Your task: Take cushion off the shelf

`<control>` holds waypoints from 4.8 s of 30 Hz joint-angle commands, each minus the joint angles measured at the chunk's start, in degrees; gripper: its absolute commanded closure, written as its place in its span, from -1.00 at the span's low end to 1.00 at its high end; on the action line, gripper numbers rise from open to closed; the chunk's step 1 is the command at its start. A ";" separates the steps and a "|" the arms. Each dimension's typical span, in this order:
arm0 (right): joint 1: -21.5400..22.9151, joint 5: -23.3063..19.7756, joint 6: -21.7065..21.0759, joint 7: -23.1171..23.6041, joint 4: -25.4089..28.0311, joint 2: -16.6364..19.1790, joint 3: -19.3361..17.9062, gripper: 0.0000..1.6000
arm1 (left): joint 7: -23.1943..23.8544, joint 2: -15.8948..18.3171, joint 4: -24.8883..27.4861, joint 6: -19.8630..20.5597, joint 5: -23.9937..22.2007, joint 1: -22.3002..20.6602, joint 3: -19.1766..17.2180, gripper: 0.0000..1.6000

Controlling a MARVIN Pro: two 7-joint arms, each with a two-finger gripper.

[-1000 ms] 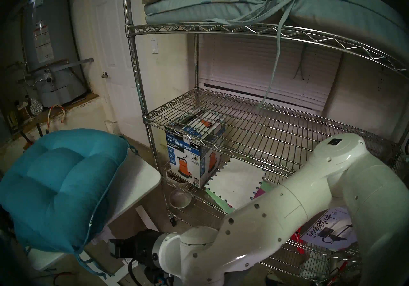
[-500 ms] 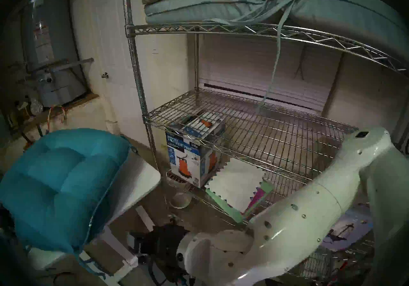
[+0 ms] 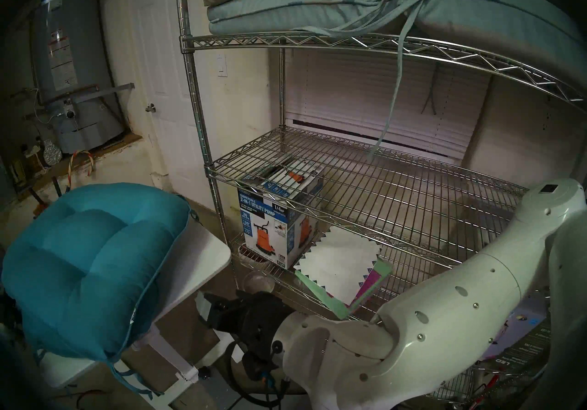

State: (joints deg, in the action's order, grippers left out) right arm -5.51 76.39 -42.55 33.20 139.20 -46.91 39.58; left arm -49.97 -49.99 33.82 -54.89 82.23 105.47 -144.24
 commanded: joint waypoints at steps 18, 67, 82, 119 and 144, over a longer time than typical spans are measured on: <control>1.20 2.59 -1.18 -1.17 0.80 2.56 -0.50 -1.00 | -5.90 0.79 2.54 -0.11 -1.74 2.26 1.20 1.00; 1.01 2.74 -0.98 -1.72 0.80 2.98 -0.52 -1.00 | 4.14 2.62 6.21 0.92 -9.64 5.05 -10.85 -1.00; 0.95 2.78 -1.03 -1.68 0.80 2.90 -0.52 -1.00 | 5.09 3.98 10.91 -0.11 -9.91 7.72 -15.23 -1.00; 0.94 2.82 -1.11 -1.63 0.80 2.69 -0.48 -1.00 | 15.33 9.58 35.97 -0.11 -19.69 4.43 -11.74 -1.00; 1.01 2.80 -1.14 -1.58 0.80 2.75 -0.47 -1.00 | 27.67 10.56 50.02 4.04 -35.86 -2.13 3.37 -1.00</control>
State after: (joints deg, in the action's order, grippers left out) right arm -4.80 79.12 -43.47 31.80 139.53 -44.31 39.56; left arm -24.33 -40.41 79.89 -53.56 51.01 105.51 -142.74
